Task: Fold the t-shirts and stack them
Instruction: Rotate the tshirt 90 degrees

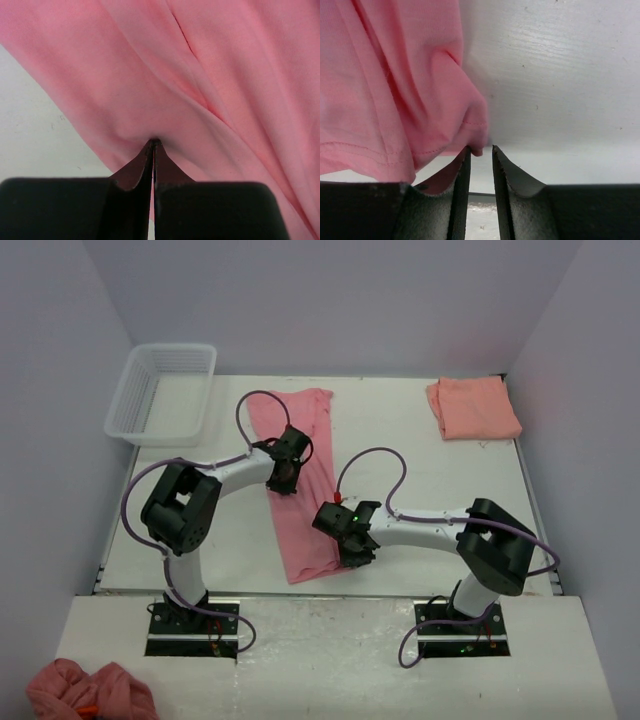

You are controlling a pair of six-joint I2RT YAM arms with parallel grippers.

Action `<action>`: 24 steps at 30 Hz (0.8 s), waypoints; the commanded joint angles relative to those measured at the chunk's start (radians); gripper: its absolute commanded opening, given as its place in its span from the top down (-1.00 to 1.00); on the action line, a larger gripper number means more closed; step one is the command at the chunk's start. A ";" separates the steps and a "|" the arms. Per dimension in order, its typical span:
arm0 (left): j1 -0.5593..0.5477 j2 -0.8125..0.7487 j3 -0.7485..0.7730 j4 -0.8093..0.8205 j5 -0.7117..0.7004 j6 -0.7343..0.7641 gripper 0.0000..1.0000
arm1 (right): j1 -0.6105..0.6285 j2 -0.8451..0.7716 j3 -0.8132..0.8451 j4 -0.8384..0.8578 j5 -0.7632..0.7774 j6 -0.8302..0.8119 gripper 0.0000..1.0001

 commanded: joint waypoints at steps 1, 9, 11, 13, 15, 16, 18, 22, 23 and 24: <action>-0.008 0.124 -0.063 0.036 0.039 -0.031 1.00 | 0.006 -0.015 0.036 -0.046 0.051 0.009 0.48; -0.009 0.115 -0.072 0.037 0.039 -0.031 1.00 | 0.006 0.002 0.034 -0.029 0.044 -0.004 0.62; -0.009 0.111 -0.072 0.037 0.041 -0.031 1.00 | 0.006 0.013 0.039 -0.025 0.041 -0.007 0.68; -0.011 0.113 -0.074 0.039 0.041 -0.029 1.00 | 0.006 0.023 0.045 -0.020 0.042 -0.014 0.80; -0.011 0.114 -0.075 0.040 0.039 -0.028 1.00 | 0.006 0.027 0.046 -0.022 0.044 -0.013 0.95; -0.011 0.115 -0.075 0.039 0.038 -0.028 1.00 | 0.006 0.027 0.051 -0.022 0.042 -0.008 0.99; -0.011 0.115 -0.080 0.040 0.031 -0.028 1.00 | 0.006 0.019 0.049 -0.040 0.059 0.012 1.00; -0.011 0.116 -0.092 0.045 0.030 -0.035 1.00 | 0.006 -0.010 0.034 -0.068 0.079 0.044 1.00; -0.011 0.116 -0.097 0.048 0.028 -0.038 1.00 | 0.006 -0.016 0.031 -0.080 0.084 0.054 1.00; -0.011 0.119 -0.098 0.047 0.028 -0.040 1.00 | 0.006 -0.018 0.028 -0.083 0.087 0.067 1.00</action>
